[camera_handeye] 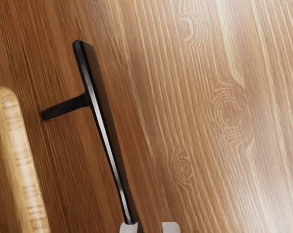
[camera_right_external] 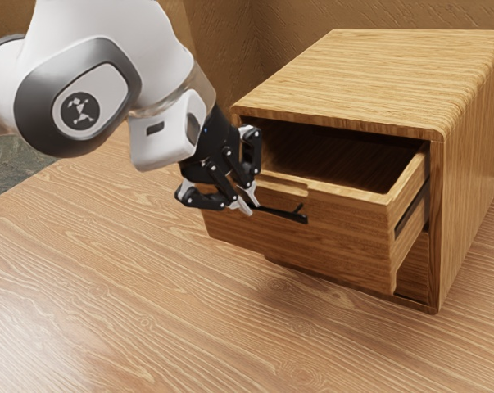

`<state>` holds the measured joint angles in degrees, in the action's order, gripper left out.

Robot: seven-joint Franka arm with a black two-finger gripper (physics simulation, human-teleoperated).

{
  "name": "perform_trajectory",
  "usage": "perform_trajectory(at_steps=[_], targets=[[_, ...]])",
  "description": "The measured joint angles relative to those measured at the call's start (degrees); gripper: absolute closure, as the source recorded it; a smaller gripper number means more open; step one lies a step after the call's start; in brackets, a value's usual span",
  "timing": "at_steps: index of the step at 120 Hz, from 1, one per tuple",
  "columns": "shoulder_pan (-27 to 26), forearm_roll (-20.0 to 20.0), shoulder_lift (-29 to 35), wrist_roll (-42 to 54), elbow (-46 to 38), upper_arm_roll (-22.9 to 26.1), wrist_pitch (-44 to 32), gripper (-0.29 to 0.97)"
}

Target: Pull the drawer handle with one arm to open the drawer

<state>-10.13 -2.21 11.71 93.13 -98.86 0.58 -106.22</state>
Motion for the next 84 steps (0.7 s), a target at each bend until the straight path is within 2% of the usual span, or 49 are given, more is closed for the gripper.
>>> perform_trajectory(at_steps=[17,36,62,84], targets=[[0.47,-0.51,-0.34,-0.68,-0.05,0.07,0.06,0.63],[0.28,-2.0,-0.77,-1.29,-0.04,0.12,0.2,0.56],[-0.03,-2.74,-0.57,-2.06,-0.1,0.13,0.23,0.7],[-0.26,-2.91,-0.93,-2.76,-0.06,0.19,-0.01,0.76]])
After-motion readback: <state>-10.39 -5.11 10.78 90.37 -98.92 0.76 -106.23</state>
